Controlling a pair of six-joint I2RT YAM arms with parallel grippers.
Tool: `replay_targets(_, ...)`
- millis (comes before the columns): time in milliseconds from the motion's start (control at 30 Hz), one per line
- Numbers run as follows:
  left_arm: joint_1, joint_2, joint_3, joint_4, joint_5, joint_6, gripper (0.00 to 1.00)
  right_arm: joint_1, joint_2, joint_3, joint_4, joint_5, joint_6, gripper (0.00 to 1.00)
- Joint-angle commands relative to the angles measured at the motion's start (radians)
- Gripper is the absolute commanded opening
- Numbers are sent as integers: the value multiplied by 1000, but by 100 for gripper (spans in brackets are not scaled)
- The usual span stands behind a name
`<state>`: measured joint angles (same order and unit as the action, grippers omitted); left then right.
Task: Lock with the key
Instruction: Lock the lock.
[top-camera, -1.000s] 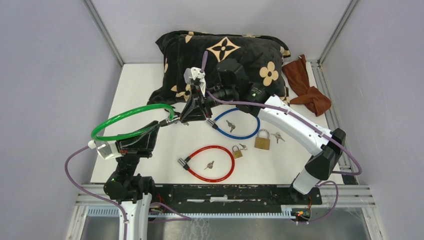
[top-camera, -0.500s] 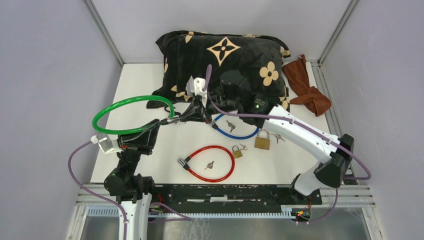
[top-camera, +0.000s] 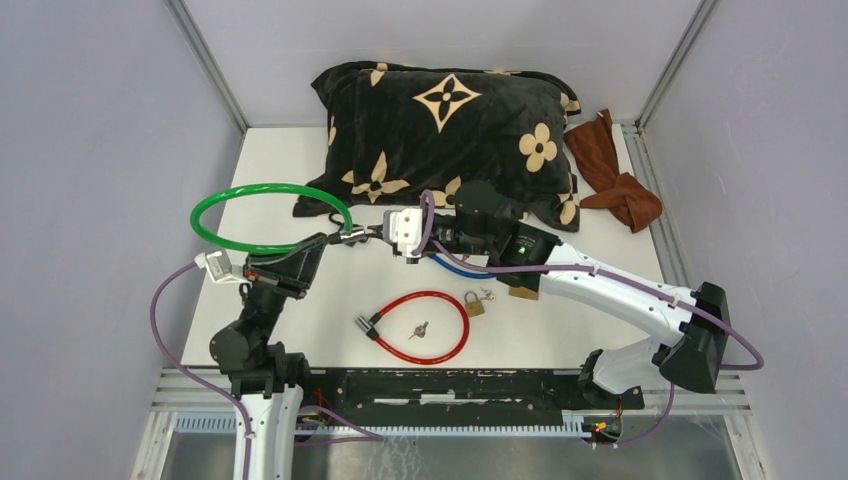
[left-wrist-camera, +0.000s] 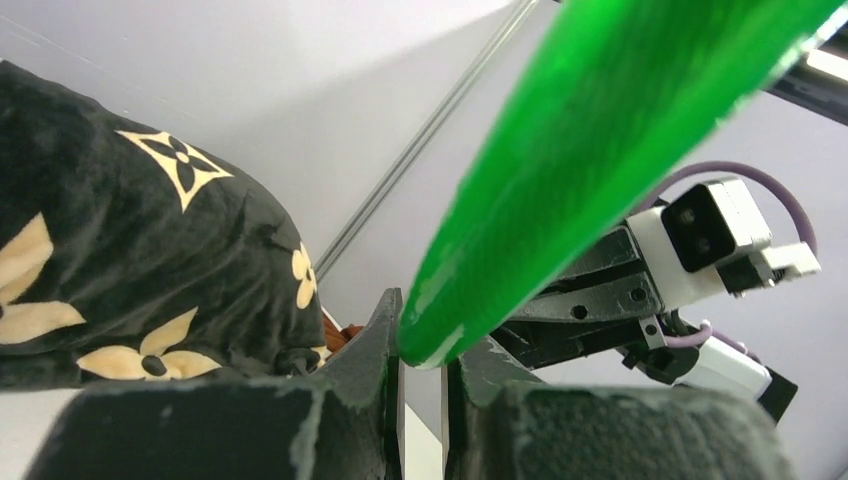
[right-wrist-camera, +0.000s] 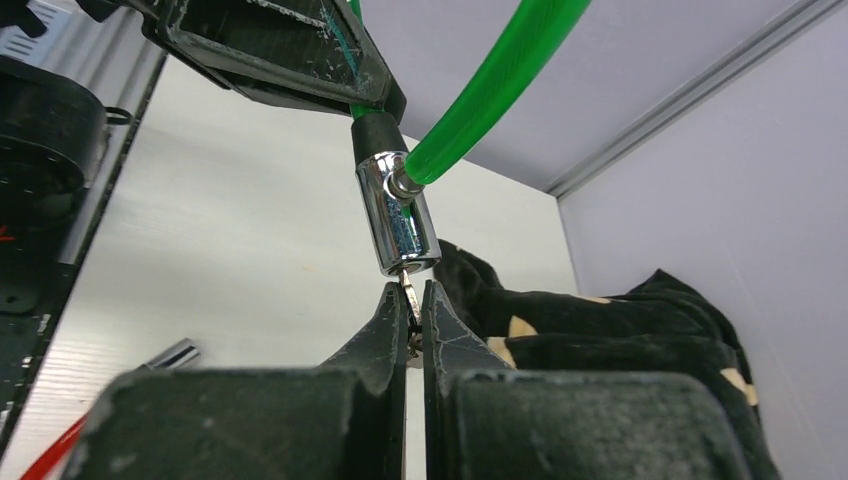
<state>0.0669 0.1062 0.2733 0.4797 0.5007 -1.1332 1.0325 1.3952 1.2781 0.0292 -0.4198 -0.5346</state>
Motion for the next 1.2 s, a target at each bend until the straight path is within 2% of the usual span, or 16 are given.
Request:
replay_targets(0,6,32,7,-27,6,-72,2,44,21,10,114,-7,-136,0)
replay_targets(167,7,39,17,-20,14,-74,2,46,5,-48,130,88,-233,0)
replay_targets(333,6,35,19,-16,-1,-60,2,47,1,-62,102,119,-251,0)
replay_targets(367,6,34,20,-11,-4,-58,2,46,-7,-69,100,126,-251,4)
replay_targets(400,7,32,20,-5,-8,-53,2,46,-15,-78,101,139,-253,9)
replay_targets(433,6,28,20,1,-13,-48,2,45,-27,-91,102,148,-257,18)
replay_targets(533,7,15,25,28,-24,-19,2,45,-60,-115,80,166,-257,53)
replay_targets(600,6,9,27,42,-28,1,2,44,-78,-121,50,177,-253,71)
replay_targets(633,7,7,27,49,-28,8,2,43,-84,-121,36,180,-245,79)
replay_targets(767,7,1,21,56,-20,41,2,43,-82,-77,-26,140,-170,97)
replay_targets(867,5,-10,13,52,-9,87,2,43,-47,18,-70,46,-45,98)
replay_targets(1033,9,-23,3,42,-2,121,2,43,48,178,30,-57,289,98)
replay_targets(1100,10,-28,2,36,4,126,2,42,82,216,67,-19,382,94)
replay_targets(1167,10,-32,2,32,6,131,2,43,115,254,68,29,419,84)
